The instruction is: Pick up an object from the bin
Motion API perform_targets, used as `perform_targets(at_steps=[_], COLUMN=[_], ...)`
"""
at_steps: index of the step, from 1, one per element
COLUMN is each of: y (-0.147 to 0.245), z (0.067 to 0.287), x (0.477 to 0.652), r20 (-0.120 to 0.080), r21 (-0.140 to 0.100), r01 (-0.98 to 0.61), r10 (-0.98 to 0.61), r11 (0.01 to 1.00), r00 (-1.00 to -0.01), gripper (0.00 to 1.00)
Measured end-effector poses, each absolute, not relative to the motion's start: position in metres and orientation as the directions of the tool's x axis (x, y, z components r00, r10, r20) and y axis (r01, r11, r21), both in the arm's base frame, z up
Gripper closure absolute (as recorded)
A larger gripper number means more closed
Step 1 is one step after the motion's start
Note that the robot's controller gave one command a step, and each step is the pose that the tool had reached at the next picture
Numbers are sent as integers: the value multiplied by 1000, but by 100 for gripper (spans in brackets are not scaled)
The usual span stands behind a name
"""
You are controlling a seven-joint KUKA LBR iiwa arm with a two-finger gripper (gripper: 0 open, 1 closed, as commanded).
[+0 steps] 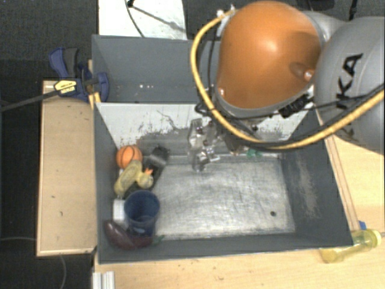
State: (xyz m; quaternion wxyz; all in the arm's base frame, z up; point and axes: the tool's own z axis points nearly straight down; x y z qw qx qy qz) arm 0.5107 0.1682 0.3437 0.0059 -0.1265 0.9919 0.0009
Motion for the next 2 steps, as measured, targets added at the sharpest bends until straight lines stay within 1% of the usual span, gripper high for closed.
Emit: perform_targets(at_steps=[1, 2], y=[169, 183], z=[305, 217], x=[508, 508], r20=[-13, -1], r21=[1, 1], r01=[-230, -509], r10=[-230, -509], r11=[973, 861], r00=[-973, -861], gripper=[100, 0])
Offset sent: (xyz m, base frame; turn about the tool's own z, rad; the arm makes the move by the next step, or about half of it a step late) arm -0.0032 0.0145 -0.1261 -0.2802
